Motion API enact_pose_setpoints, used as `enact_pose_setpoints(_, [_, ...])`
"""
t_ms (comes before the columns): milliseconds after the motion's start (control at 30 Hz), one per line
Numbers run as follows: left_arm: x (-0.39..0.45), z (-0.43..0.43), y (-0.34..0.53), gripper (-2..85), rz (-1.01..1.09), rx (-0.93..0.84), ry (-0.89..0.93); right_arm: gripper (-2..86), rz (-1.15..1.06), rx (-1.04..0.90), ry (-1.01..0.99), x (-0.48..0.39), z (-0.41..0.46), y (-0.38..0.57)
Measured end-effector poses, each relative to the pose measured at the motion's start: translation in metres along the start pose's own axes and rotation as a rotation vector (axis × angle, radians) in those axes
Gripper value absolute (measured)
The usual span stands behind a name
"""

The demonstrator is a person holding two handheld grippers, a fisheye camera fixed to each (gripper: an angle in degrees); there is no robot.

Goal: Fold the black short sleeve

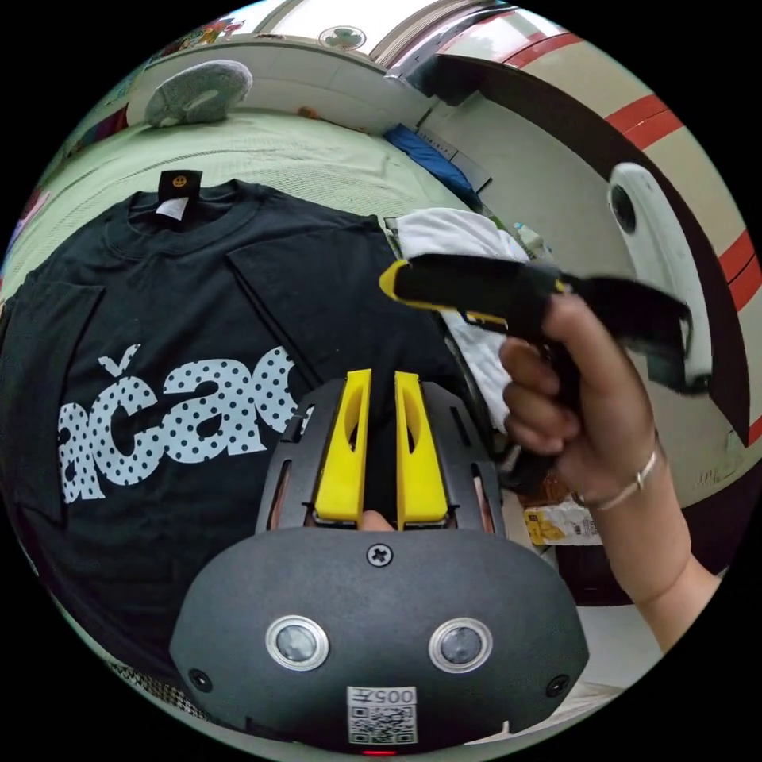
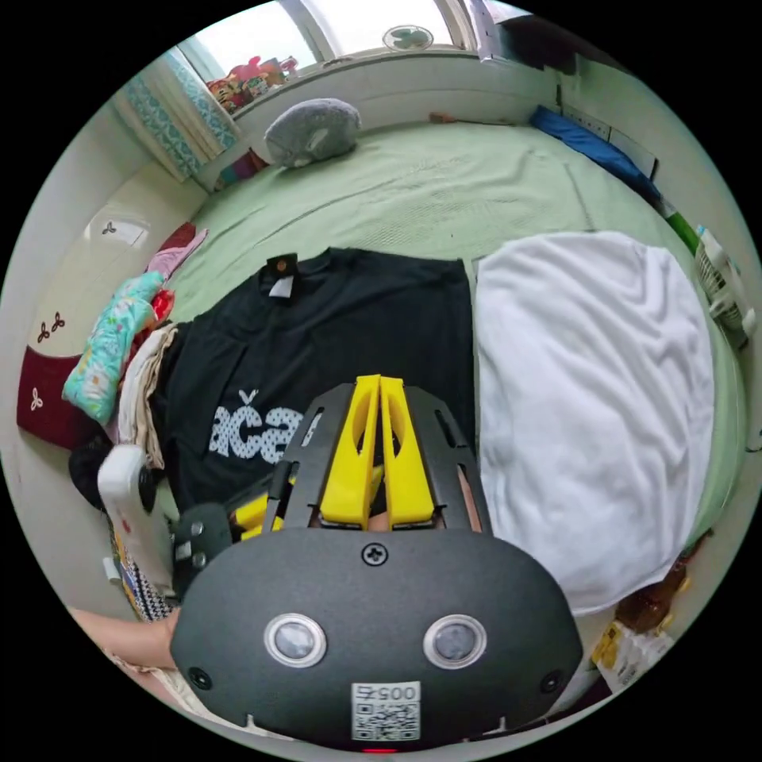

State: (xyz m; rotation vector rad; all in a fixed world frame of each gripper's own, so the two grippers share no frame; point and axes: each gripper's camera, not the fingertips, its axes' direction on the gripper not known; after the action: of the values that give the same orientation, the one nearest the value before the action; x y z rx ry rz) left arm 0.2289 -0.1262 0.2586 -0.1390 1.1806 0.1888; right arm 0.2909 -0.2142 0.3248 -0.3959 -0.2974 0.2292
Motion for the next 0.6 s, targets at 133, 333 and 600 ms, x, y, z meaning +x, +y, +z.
enact_pose_setpoints(133, [-0.005,0.004,-0.001,5.5,0.004,-0.03,-0.036,-1.0,0.01,-0.082,0.207,-0.005,0.025,0.022])
enact_pose_setpoints(333, [-0.01,0.003,-0.009,4.7,0.032,-0.074,-0.096,-1.3,-0.018,-0.081,0.242,-0.02,0.039,0.033])
enact_pose_setpoints(600, [-0.03,-0.011,-0.018,3.5,0.024,-0.077,-0.034,-1.4,-0.056,-0.053,0.345,-0.05,0.046,0.047])
